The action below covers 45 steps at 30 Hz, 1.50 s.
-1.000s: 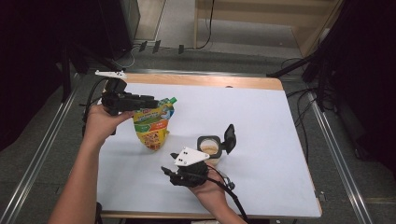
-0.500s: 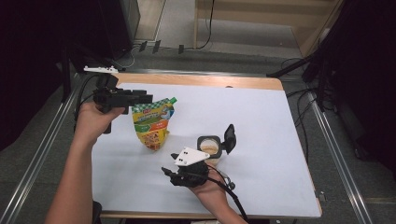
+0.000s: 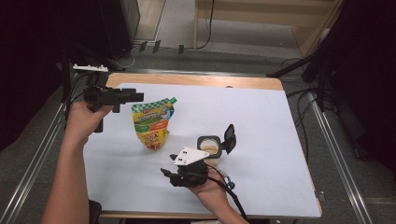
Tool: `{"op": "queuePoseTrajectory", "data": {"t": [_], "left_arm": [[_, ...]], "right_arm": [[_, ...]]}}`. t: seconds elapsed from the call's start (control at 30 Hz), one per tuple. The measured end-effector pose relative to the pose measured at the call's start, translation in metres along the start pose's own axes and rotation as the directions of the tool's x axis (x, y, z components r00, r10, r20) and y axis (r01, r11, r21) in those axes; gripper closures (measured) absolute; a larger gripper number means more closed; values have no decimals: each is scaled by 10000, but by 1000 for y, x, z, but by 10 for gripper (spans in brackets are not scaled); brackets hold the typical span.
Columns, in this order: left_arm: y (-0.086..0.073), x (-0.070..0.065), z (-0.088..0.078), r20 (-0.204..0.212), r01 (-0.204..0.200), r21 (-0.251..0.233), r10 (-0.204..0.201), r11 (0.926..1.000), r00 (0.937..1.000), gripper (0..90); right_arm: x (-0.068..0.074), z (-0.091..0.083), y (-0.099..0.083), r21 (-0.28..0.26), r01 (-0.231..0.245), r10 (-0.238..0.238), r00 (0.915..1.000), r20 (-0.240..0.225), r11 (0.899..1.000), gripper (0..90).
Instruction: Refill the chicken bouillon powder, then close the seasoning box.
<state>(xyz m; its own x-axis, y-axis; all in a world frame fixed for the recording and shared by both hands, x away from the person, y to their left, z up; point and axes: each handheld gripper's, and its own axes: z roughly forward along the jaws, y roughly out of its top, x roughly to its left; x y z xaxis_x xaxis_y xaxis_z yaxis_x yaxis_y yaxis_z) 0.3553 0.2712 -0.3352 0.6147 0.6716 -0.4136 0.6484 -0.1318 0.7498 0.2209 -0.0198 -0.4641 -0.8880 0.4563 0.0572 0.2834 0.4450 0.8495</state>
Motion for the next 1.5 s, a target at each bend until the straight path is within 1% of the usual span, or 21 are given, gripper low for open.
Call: {"op": "queuePoseTrajectory", "data": {"t": [0.03,0.1,0.17,0.3,0.33,0.43,0.53,0.77,0.87,0.97,1.03,1.13,1.17,1.23,1.33,1.43,1.5], "left_arm": [[-1,1,0,-113,99,24,-98,9999,9999,382],[-2,5,0,-367,339,-22,-340,9994,9987,382],[-3,9,0,-398,574,-8,-574,9984,9976,382],[-5,14,1,-509,665,-2,-664,9978,9965,381],[-6,15,1,-550,664,43,-661,9978,9963,381],[-7,16,2,-548,752,43,-749,9972,9957,381],[-8,18,3,-546,754,106,-747,9971,9957,378],[-11,21,8,-527,735,277,-720,9969,9960,377],[-12,23,8,-559,729,152,-719,9972,9958,377],[-13,25,8,-568,742,179,-731,9971,9957,377],[-14,26,9,-562,819,197,-807,9964,9952,376],[-15,27,10,-614,770,223,-755,9968,9953,376],[-15,28,10,-670,740,169,-727,9971,9951,376],[-15,28,9,-655,772,104,-763,9970,9949,376],[-15,28,11,-627,748,195,-735,9970,9953,376],[-16,27,13,-583,689,318,-670,9971,9960,375],[-16,27,14,-569,698,385,-675,9968,9961,374]], "right_arm": [[0,0,0,-8,-30,30,9999,-103,10000,512],[0,-2,2,-32,-63,63,9999,-138,10000,511],[0,-3,4,-22,-39,39,9998,-190,10000,498],[-3,-8,9,-44,-98,97,9995,-289,9999,463],[-5,-10,10,-13,-179,179,9993,-340,9998,459],[-9,-14,13,55,-276,278,9987,-418,9996,460],[-13,-20,16,46,-340,342,9986,-412,9994,463],[-25,-37,22,-130,-470,468,9987,-183,9988,477],[-30,-45,25,-221,-509,507,9986,-120,9985,477],[-35,-52,26,-275,-528,527,9986,-26,9982,478],[-39,-56,27,-275,-574,575,9983,38,9980,478],[-44,-63,27,-302,-612,616,9980,146,9977,480],[-45,-65,27,-302,-663,667,9977,131,9973,481],[-49,-69,28,-317,-696,701,9974,176,9971,483],[-53,-75,30,-348,-627,640,9973,372,9974,489],[-57,-83,31,-434,-606,626,9969,468,9972,497],[-60,-88,32,-467,-657,682,9961,552,9968,502]]}}
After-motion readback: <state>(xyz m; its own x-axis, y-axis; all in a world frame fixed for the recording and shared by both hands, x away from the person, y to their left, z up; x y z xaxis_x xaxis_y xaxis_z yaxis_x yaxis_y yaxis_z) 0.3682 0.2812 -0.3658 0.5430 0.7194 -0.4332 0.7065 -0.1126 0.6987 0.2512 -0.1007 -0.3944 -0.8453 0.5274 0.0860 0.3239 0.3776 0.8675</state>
